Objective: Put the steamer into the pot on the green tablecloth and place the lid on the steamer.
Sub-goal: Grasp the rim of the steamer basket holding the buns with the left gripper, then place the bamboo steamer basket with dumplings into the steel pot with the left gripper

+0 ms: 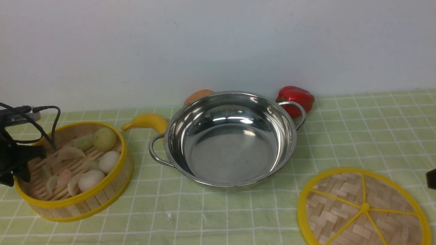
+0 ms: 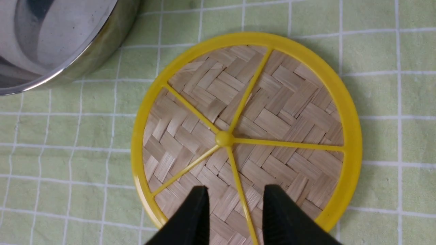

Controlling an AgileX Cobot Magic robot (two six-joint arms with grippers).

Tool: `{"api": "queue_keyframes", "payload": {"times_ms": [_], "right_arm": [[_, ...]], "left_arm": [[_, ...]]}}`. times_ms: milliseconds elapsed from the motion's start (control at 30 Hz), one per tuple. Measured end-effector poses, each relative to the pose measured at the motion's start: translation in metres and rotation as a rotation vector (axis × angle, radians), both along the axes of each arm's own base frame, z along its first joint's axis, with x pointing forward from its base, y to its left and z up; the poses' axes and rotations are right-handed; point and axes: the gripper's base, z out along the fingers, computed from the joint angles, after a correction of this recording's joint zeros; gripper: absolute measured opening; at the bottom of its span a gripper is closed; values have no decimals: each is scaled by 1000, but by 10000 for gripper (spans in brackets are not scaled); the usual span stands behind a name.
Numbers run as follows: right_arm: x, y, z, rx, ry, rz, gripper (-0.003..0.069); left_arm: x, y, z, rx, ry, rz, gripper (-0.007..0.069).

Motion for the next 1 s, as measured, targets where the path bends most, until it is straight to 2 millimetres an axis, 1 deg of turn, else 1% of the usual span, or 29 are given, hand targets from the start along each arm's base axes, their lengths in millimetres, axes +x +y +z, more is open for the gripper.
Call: {"api": "queue_keyframes", "payload": {"times_ms": [33,100,133,200,300,400,467,533,633,667,700,800,833,867,900,967,1000], "right_arm": [[0,0,0,0,1,0,240],[0,0,0,1,1,0,240],[0,0,0,1,2,1,240],[0,0,0,5,1,0,240],[0,1,0,10,1,-1,240],[0,1,0,14,0,-2,240],[0,1,0,14,0,-2,240],[0,1,0,14,0,-2,240],[0,1,0,15,1,-1,240],[0,1,0,16,1,-2,240],[0,1,0,16,1,-2,240],[0,1,0,16,1,-1,240],[0,1,0,16,1,-1,240],[0,1,0,16,1,-1,240],[0,1,0,16,0,0,240],[0,1,0,16,0,0,240],[0,1,0,17,0,0,240]], "left_arm": [[1,0,-3,-5,2,10,226],[2,0,-7,-13,2,24,155],[2,0,-8,-13,3,25,155],[3,1,-8,-15,2,35,41],[5,1,-5,-28,12,54,30],[9,3,8,-37,38,73,30],[13,5,23,-31,41,73,30],[15,8,42,-6,49,71,30],[16,12,82,39,24,70,30],[15,12,86,43,23,71,30],[16,13,110,64,-12,69,30],[18,8,154,72,-124,38,30],[19,7,155,68,-131,37,30],[20,3,163,55,-160,21,30],[26,-11,173,7,-213,-20,30],[32,-31,177,-50,-245,-75,30],[37,-47,178,-76,-253,-117,30]]}}
